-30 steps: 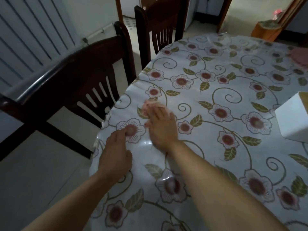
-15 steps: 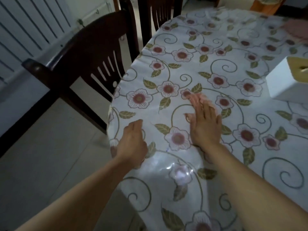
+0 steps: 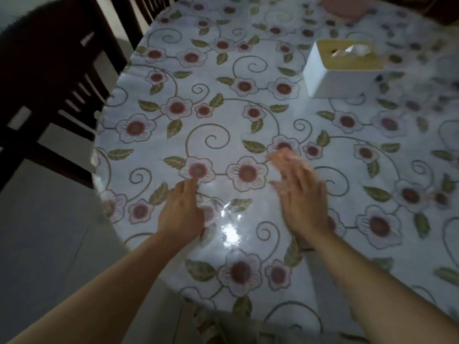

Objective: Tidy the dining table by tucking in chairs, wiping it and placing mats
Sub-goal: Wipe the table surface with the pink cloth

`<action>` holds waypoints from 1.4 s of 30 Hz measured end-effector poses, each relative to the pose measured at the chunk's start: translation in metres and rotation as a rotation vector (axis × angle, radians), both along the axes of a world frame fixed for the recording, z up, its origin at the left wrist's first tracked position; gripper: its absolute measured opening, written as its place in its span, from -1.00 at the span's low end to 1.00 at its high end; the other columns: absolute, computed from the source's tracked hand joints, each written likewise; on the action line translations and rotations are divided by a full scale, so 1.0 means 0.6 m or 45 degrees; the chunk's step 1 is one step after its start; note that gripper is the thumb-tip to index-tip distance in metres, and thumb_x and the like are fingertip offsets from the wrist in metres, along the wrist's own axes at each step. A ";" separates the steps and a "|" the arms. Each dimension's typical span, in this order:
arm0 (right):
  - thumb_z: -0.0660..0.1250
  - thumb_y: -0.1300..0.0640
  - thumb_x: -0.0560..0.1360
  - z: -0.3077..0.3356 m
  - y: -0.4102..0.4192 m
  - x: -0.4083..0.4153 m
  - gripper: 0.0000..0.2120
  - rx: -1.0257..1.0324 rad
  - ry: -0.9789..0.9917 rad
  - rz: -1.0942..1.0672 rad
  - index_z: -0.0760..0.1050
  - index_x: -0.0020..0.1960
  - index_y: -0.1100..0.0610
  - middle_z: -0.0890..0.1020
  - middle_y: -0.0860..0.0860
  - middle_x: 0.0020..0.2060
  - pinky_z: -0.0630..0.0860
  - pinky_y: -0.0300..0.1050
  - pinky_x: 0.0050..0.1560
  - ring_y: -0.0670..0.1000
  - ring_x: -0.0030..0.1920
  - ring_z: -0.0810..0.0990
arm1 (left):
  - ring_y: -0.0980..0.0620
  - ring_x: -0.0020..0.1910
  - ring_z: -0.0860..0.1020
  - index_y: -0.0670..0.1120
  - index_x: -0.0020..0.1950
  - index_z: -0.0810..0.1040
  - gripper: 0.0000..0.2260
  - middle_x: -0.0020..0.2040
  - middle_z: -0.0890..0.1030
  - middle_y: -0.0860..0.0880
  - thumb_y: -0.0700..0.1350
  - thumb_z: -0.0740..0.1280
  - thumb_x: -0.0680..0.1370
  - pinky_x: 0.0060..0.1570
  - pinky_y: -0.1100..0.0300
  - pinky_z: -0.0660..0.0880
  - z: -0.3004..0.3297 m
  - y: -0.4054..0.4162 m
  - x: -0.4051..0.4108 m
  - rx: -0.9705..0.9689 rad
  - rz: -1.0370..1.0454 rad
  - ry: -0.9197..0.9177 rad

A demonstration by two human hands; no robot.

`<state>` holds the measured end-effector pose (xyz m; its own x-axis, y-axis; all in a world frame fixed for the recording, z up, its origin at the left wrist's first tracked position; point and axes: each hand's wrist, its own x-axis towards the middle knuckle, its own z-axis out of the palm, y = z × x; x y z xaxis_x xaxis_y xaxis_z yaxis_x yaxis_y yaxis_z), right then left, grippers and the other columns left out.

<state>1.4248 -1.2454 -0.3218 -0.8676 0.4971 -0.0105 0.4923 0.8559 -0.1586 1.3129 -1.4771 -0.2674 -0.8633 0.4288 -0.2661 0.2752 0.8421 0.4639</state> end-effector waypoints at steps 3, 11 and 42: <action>-0.26 -0.18 0.57 0.007 0.014 0.017 -0.36 -0.021 0.015 -0.266 0.02 0.54 0.11 0.12 0.09 0.53 0.13 0.24 0.43 0.17 0.49 0.13 | -0.16 0.29 0.36 -0.11 0.34 0.31 -0.58 0.33 0.39 -0.13 -0.25 0.25 0.49 0.20 -0.02 0.37 -0.005 0.035 0.031 -0.021 -0.044 0.022; 0.10 -0.07 0.61 0.015 -0.051 0.212 -0.52 -0.154 0.171 0.613 0.14 0.51 -0.08 0.18 -0.14 0.50 0.18 0.07 0.44 -0.08 0.52 0.08 | -0.15 0.25 0.33 -0.13 0.25 0.39 -0.65 0.25 0.39 -0.13 -0.24 0.27 0.47 0.13 -0.02 0.37 0.003 0.130 0.135 -0.121 -0.259 0.077; 0.12 0.06 0.63 0.009 0.147 0.455 -0.47 -0.134 0.429 -0.484 0.09 0.52 0.22 0.02 0.13 0.54 0.14 -0.07 0.49 0.05 0.54 0.01 | -0.10 0.15 0.38 -0.04 0.19 0.36 -0.60 0.19 0.40 -0.11 -0.27 0.31 0.39 0.07 -0.02 0.47 -0.007 0.456 0.387 -0.057 -0.720 0.074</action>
